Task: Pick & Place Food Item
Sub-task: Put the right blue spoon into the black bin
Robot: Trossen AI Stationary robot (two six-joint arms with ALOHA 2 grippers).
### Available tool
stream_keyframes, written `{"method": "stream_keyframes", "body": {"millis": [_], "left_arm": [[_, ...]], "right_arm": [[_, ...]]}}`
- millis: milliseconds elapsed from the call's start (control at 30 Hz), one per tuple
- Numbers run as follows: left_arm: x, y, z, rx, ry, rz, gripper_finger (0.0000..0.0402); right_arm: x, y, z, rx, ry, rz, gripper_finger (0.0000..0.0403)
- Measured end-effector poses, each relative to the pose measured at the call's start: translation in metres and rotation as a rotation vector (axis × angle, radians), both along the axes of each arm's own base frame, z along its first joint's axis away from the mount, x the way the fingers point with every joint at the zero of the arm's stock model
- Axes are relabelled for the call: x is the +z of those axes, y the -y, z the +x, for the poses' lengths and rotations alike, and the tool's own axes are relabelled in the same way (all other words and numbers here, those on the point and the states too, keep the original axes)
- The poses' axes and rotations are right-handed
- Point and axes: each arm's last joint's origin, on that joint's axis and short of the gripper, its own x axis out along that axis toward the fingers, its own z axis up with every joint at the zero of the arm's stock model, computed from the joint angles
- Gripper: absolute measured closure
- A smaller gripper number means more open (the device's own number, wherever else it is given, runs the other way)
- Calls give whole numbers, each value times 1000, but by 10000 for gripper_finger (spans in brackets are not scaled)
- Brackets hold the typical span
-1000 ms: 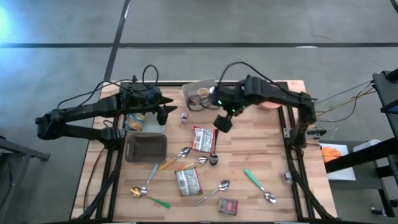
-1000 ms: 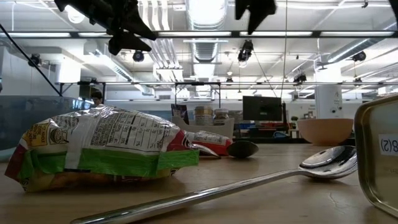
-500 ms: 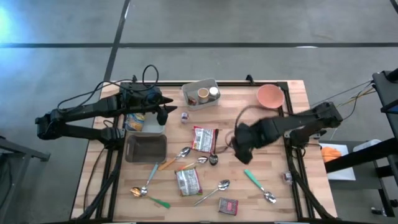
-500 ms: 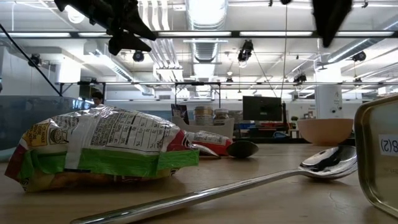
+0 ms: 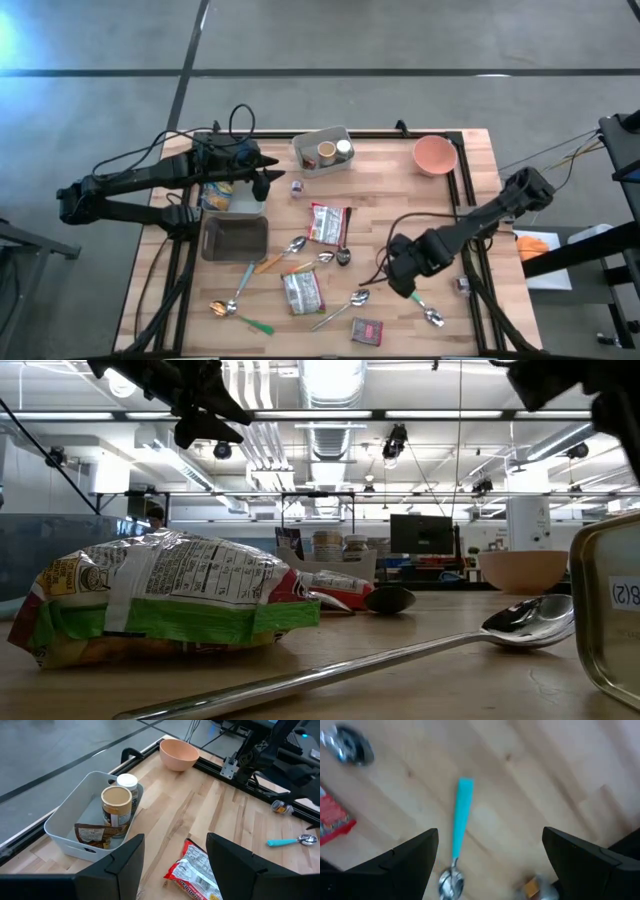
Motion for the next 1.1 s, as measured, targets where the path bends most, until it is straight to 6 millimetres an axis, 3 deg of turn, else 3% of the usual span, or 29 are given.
{"method": "stream_keyframes", "body": {"millis": [733, 900, 1100], "left_arm": [[0, 0, 0, 0, 0, 0, 183], [0, 0, 0, 0, 0, 0, 183], [0, 0, 0, 0, 0, 0, 183]], "right_arm": [[-67, -41, -36, -88, 38, 149, 49], [-78, -45, -39, -73, 15, 113, 84], [-85, -56, -27, 0, 9, 91, 134]]}}
